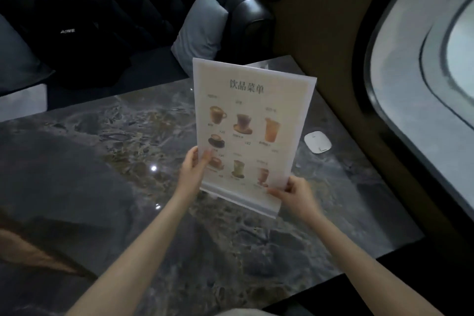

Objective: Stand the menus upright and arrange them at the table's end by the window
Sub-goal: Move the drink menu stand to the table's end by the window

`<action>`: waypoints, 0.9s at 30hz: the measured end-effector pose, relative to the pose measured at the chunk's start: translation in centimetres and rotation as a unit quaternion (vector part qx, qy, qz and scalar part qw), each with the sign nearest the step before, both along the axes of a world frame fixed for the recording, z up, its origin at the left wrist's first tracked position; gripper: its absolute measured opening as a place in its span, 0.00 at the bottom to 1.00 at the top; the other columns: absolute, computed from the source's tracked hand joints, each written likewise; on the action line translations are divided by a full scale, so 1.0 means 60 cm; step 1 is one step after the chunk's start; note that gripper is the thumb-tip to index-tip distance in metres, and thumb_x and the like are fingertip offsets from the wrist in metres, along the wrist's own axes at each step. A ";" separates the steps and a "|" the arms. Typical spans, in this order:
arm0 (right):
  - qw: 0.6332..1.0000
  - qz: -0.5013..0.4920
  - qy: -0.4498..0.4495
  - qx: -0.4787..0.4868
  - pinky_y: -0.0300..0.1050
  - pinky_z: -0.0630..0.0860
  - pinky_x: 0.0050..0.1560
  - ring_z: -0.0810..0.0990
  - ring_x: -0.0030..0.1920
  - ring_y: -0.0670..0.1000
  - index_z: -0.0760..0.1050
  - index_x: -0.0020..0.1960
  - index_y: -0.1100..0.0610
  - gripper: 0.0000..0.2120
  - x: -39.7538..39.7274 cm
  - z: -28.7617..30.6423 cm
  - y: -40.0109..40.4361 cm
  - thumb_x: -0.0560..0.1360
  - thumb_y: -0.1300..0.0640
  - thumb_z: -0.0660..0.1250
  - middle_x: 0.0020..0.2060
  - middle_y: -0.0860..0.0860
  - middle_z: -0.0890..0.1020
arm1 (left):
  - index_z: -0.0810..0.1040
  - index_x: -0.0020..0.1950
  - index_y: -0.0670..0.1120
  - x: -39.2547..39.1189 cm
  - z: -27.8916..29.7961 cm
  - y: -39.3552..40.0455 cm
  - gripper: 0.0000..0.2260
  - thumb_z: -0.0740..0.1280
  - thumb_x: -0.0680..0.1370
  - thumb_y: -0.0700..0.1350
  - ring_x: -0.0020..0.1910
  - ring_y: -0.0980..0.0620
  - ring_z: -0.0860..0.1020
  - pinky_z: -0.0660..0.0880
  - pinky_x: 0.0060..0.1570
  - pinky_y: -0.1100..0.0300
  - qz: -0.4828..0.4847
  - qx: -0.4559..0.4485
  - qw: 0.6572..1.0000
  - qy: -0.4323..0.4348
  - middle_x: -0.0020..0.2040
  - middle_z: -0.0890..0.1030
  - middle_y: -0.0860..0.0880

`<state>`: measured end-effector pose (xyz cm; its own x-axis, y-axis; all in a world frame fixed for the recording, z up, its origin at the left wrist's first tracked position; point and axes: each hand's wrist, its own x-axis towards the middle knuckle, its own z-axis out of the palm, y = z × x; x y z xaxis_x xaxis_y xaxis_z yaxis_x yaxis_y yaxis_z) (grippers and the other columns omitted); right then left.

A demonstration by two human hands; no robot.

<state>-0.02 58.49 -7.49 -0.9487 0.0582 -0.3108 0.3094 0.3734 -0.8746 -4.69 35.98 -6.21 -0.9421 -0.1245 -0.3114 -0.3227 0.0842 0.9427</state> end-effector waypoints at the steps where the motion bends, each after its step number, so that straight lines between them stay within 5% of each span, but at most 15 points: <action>1: 1.000 -0.002 0.013 0.007 0.55 0.80 0.54 0.83 0.48 0.51 0.81 0.50 0.57 0.11 0.000 0.003 0.020 0.69 0.65 0.72 0.48 0.52 0.84 | 0.74 0.61 0.49 -0.014 0.001 0.025 0.18 0.63 0.75 0.56 0.55 0.52 0.79 0.76 0.56 0.54 -0.006 0.010 1.000 -0.008 0.56 0.80 0.50; 8: 0.988 -0.078 0.090 0.101 0.41 0.78 0.46 0.80 0.45 0.46 0.79 0.55 0.60 0.11 0.001 0.017 0.157 0.72 0.63 0.69 0.46 0.48 0.82 | 0.67 0.71 0.48 -0.103 0.012 0.216 0.26 0.49 0.79 0.60 0.58 0.54 0.72 0.70 0.48 0.65 -0.074 0.068 0.994 -0.031 0.63 0.75 0.51; 15: 0.969 -0.200 0.115 0.087 0.38 0.76 0.37 0.81 0.37 0.52 0.80 0.53 0.57 0.08 0.017 0.003 0.265 0.74 0.62 0.67 0.36 0.49 0.83 | 0.66 0.72 0.49 -0.165 0.020 0.384 0.31 0.47 0.76 0.66 0.70 0.47 0.67 0.62 0.70 0.49 -0.182 0.035 0.982 -0.036 0.71 0.70 0.49; 18: 0.957 -0.259 0.115 0.067 0.30 0.73 0.34 0.78 0.34 0.49 0.80 0.50 0.60 0.06 0.020 -0.005 0.294 0.74 0.62 0.67 0.33 0.44 0.81 | 0.71 0.66 0.48 -0.185 0.030 0.442 0.25 0.46 0.79 0.60 0.64 0.49 0.71 0.68 0.64 0.55 -0.220 0.037 0.974 -0.042 0.64 0.75 0.50; 21: 0.946 -0.298 0.103 0.070 0.39 0.76 0.37 0.79 0.32 0.47 0.80 0.47 0.62 0.05 0.020 -0.018 0.314 0.74 0.61 0.67 0.34 0.56 0.83 | 0.69 0.67 0.49 -0.202 0.033 0.490 0.24 0.44 0.80 0.58 0.66 0.47 0.70 0.65 0.67 0.53 -0.269 0.024 0.961 -0.054 0.66 0.73 0.48; 23: 0.941 -0.312 0.107 0.075 0.29 0.74 0.37 0.77 0.32 0.37 0.80 0.48 0.64 0.06 0.019 -0.028 0.326 0.74 0.62 0.67 0.35 0.51 0.82 | 0.65 0.71 0.48 -0.209 0.030 0.513 0.26 0.44 0.80 0.59 0.70 0.45 0.67 0.61 0.70 0.51 -0.281 0.002 0.958 -0.062 0.71 0.70 0.45; 27: 0.932 -0.335 0.105 0.093 0.26 0.68 0.31 0.76 0.29 0.46 0.80 0.44 0.66 0.05 0.012 -0.046 0.344 0.73 0.64 0.68 0.33 0.58 0.83 | 0.65 0.71 0.50 -0.219 0.018 0.540 0.26 0.43 0.79 0.60 0.70 0.46 0.67 0.60 0.70 0.50 -0.293 0.006 0.954 -0.067 0.71 0.69 0.46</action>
<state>0.68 79.13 -10.26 -0.7191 0.6933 -0.0477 0.3568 0.3095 -0.8814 -17.82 68.39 -5.13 -0.8004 0.4156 -0.4321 -0.3411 0.2769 0.8983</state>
